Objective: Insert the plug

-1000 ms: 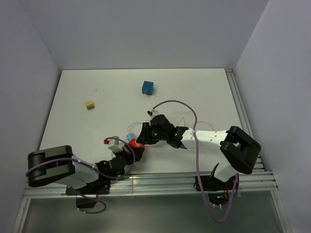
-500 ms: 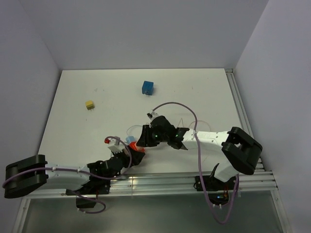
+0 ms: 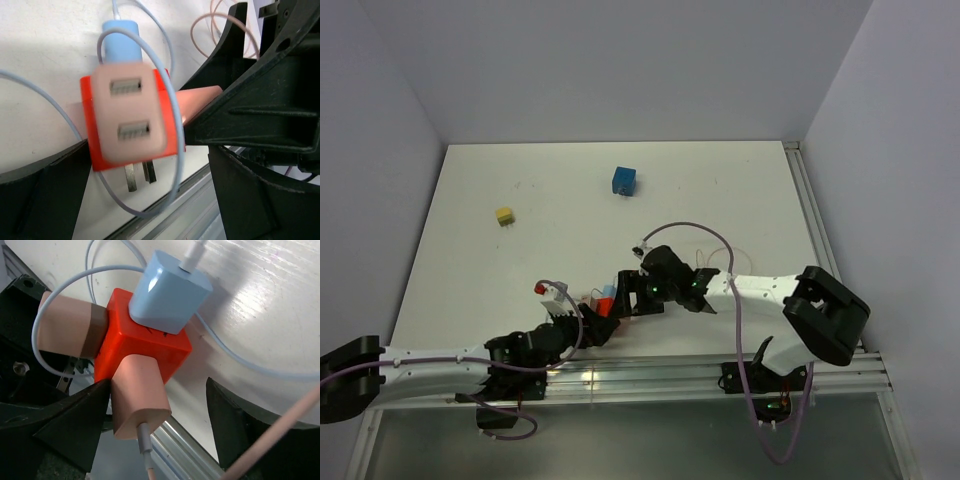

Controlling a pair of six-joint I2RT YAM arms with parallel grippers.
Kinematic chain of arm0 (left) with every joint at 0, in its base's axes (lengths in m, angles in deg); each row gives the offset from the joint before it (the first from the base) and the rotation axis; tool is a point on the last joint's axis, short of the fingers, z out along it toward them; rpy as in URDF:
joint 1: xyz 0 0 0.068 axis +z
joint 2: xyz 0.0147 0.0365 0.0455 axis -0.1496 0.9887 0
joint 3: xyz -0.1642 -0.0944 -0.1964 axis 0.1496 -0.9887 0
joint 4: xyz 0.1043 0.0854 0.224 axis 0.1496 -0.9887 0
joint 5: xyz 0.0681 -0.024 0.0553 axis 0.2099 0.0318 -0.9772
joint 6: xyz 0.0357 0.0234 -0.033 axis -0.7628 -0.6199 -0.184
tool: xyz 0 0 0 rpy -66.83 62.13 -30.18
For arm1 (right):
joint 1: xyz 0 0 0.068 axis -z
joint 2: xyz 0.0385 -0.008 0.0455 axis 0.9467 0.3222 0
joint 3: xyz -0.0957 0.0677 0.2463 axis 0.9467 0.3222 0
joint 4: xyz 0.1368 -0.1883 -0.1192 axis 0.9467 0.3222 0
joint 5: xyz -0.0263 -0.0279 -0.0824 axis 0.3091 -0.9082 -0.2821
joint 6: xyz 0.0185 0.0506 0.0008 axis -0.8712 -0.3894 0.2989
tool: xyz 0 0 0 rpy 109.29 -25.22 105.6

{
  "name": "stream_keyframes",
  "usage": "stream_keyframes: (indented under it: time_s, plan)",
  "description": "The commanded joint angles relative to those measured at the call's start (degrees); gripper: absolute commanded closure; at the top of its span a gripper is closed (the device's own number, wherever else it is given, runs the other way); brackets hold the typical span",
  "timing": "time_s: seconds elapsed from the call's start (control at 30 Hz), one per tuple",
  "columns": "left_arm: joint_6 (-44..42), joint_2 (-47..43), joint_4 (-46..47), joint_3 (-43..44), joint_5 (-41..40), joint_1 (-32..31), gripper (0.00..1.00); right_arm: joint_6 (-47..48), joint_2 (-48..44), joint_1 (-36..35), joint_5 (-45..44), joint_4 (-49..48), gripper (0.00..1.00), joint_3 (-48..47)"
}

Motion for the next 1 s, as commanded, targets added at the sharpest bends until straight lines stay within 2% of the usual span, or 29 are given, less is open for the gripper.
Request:
stream_keyframes:
  time_s: [0.0,0.23,0.27,0.43,0.7,0.97]
  plan:
    - [-0.3,-5.1,2.6,-4.3,0.0,-0.3,0.01,0.8,-2.7,0.4,2.2,-0.1,0.15,2.0]
    - [-2.9,-11.0,-3.6,-2.0,0.4,-0.3,0.01,1.1,-9.0,1.6,5.6,-2.1,0.06,6.1]
    - [-3.1,-11.3,-4.1,-1.7,0.6,-0.3,0.0,1.0,-9.8,1.6,6.5,-2.4,0.01,6.4]
    - [1.1,-11.4,-14.1,1.6,-1.4,-0.3,0.01,0.8,-12.6,3.3,9.2,-1.9,0.0,8.7]
    - [7.2,-16.9,-24.8,5.4,-4.5,-0.3,0.01,0.6,-17.9,3.4,12.1,0.5,0.0,13.6]
    - [-0.4,-22.3,-33.1,17.0,-8.4,-0.2,0.01,0.6,-31.6,3.4,12.3,10.5,0.0,17.5]
